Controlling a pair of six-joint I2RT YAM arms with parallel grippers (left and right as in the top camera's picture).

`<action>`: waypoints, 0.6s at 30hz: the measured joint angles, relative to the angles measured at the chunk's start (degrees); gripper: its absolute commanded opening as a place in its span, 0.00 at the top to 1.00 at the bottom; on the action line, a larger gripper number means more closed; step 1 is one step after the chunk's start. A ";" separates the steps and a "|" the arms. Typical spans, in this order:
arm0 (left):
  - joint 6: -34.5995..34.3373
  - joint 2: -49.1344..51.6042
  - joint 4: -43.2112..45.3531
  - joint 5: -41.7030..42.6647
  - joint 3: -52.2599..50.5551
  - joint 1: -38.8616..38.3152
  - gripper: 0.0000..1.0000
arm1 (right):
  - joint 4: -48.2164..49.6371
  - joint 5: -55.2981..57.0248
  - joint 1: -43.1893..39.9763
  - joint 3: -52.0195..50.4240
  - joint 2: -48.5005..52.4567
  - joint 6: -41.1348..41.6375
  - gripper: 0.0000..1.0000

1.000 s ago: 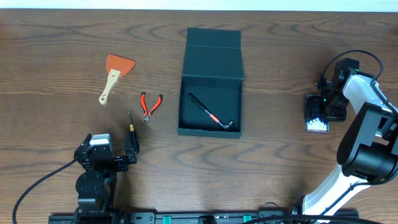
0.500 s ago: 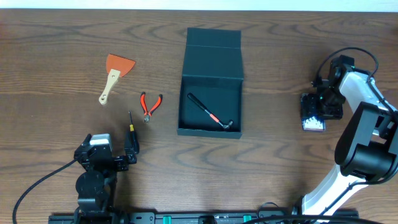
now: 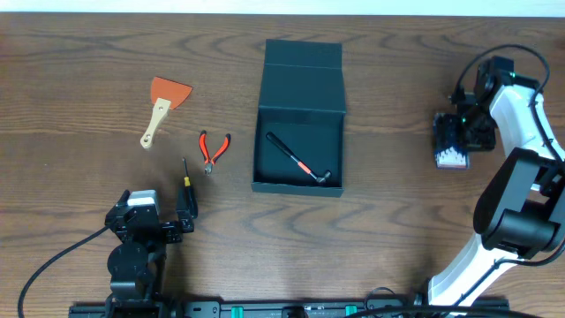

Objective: Pack container
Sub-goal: 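Lift the screwdriver case with the right gripper and carry it over the box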

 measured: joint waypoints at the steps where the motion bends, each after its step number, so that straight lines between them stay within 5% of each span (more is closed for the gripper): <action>1: 0.00 0.00 0.00 0.00 0.00 0.00 0.01 | -0.59 -0.02 0.42 0.98 0.00 0.00 0.32; 18: 0.00 0.00 0.00 0.00 0.00 0.00 0.02 | -9.01 -1.38 16.20 19.19 0.00 0.98 0.34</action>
